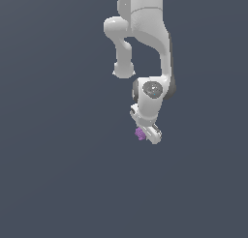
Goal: Pick up the object and move it to a goal position.
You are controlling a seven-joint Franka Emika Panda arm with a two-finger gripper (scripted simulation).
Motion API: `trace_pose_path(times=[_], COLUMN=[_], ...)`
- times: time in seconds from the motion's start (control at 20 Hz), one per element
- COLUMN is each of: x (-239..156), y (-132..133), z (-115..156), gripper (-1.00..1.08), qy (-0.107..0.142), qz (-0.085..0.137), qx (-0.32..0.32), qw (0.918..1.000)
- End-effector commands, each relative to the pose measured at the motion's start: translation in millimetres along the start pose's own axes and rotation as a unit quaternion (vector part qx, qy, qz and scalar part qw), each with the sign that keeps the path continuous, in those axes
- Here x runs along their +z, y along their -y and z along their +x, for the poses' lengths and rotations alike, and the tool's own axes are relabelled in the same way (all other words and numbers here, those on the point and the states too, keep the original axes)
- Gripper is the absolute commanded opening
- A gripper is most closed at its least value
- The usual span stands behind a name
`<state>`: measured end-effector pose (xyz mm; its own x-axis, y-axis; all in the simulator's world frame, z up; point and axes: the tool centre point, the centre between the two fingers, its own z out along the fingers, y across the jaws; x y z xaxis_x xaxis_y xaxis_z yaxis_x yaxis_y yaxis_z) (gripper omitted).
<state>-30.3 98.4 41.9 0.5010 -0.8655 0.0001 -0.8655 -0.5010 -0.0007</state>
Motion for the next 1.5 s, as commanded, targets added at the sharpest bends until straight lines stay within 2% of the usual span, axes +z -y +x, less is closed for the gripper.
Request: trace_pose_path(times=[0.0,0.3,0.6,1.45], x=[-4,-27,-68,-252], y=[-1,-10,-25,-88], z=[1,8,19,70], gripper=[-1.00,-1.00,-1.00,-1.00], qy=[0.000,0.000,0.000,0.001], qz=[0.000,0.000,0.000,0.000], qx=[0.000,0.000,0.000,0.001], qw=[1.0000,1.0000,1.0000,1.0000])
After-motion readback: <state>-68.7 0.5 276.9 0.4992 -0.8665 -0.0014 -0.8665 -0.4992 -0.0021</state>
